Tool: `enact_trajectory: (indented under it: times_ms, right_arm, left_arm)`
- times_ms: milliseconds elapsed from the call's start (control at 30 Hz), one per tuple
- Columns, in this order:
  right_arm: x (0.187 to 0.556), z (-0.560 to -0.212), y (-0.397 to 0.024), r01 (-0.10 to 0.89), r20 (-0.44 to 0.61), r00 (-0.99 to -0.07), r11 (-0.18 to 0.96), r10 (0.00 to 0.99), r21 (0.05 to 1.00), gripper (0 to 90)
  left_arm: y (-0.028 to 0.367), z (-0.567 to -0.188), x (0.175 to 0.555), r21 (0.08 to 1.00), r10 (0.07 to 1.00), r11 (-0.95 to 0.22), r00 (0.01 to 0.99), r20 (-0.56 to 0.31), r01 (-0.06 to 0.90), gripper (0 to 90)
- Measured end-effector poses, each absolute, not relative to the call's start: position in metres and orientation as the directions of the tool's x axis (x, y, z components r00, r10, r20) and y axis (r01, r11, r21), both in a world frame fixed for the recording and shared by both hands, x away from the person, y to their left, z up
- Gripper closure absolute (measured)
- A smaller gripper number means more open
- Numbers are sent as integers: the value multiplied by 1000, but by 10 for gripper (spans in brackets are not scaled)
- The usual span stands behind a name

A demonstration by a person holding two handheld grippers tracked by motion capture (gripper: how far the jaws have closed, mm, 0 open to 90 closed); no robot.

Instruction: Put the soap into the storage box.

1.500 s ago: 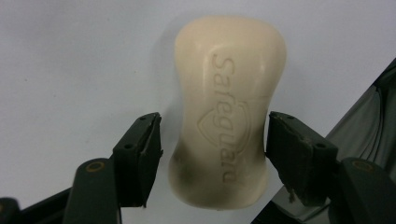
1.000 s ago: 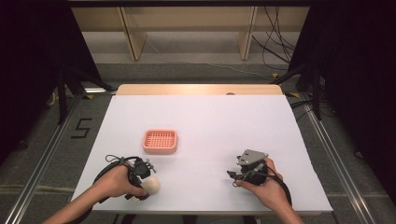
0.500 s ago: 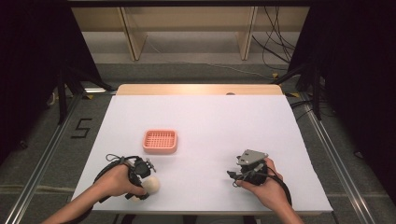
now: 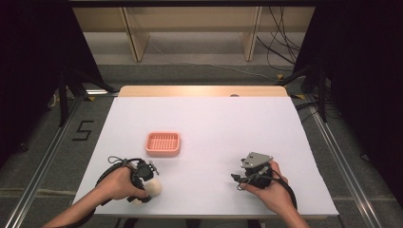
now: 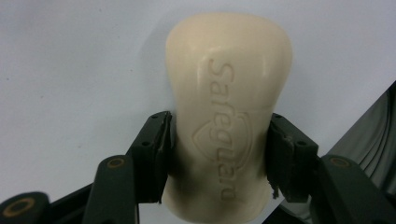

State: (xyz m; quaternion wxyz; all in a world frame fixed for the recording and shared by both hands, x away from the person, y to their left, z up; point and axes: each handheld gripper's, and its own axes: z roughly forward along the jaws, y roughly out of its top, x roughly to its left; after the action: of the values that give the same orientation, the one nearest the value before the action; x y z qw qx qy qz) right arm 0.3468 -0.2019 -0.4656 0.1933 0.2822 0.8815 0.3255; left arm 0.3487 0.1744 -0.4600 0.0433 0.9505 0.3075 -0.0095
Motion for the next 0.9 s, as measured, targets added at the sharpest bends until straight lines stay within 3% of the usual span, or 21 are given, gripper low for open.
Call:
enact_trajectory:
  times_ms: [900]
  right_arm:
    - [347, -466, -202, 372, -155, -767, 628, 623, 684, 356]
  left_arm:
    - [176, -442, 352, 109, 554, -827, 833, -17, 552, 476]
